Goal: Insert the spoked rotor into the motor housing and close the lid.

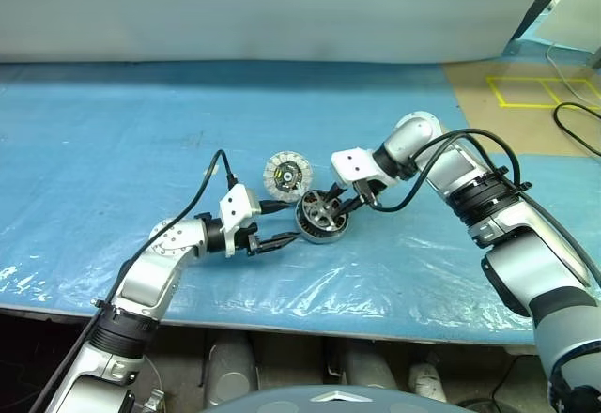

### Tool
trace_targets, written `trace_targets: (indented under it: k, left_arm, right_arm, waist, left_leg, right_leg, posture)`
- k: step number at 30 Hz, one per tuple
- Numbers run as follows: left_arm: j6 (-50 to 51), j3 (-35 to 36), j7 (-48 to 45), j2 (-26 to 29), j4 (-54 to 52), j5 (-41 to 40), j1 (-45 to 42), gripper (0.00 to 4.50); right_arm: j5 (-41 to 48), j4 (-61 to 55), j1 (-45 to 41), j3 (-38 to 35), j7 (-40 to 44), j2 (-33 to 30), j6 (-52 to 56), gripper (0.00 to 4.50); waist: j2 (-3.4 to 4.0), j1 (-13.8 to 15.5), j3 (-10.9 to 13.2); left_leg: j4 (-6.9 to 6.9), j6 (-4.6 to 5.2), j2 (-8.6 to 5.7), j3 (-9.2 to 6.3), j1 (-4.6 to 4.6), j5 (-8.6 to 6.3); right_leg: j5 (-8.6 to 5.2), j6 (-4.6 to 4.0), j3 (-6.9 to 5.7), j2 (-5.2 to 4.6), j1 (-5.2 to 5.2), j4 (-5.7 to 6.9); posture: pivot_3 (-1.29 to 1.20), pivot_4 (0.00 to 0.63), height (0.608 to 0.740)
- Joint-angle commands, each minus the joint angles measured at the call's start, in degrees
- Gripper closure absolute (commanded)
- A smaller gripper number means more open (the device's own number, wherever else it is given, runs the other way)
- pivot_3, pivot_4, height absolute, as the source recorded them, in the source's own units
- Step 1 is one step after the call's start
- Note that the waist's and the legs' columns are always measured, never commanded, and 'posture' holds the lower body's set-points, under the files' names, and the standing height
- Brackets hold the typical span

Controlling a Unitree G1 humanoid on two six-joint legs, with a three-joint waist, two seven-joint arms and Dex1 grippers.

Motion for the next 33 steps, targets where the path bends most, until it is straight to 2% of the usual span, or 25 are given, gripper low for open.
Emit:
trace_targets:
  k: [1, 15, 33]
  left_arm:
    - [-0.97, 0.03, -0.1, -0.07, -0.68, -0.05, -0.67, 1.36]
    - [-0.82, -0.06, 0.09, -0.18, -0.98, -0.08, -0.42, 1.36]
    - [-1.1, -0.49, 0.01, -0.38, -0.78, -0.02, -0.49, 1.36]
  right_arm:
    - [-0.71, -0.55, -0.34, -1.15, 2.96, 0.39, -0.86, 3.49]
    - [-2.6, 1.34, -0.76, -1.03, 3.3, -0.25, -5.49, 3.49]
    - [1.33, -1.22, -1.99, 1.9, 3.39, -2.5, -5.18, 3.49]
  waist:
    - [0.0, 0.01, 0.0]
    - [0.0, 0.02, 0.0]
    - [0.0, -0.01, 0.0]
  left_leg:
    - [0.0, 0.0, -0.01, 0.0, 0.0, 0.0]
    - [0.01, 0.0, 0.0, 0.0, 0.01, 0.0]
    - [0.01, 0.0, 0.01, 0.0, -0.01, 0.0]
  right_leg:
    - [0.0, 0.0, 0.0, 0.0, 0.0, 0.0]
    - [0.0, 0.0, 0.0, 0.0, 0.0, 0.01]
    - [0.0, 0.0, 0.0, 0.01, 0.0, 0.01]
  posture:
    - [0.0, 0.15, 0.74]
    - [0.0, 0.15, 0.74]
    - [0.0, 0.15, 0.74]
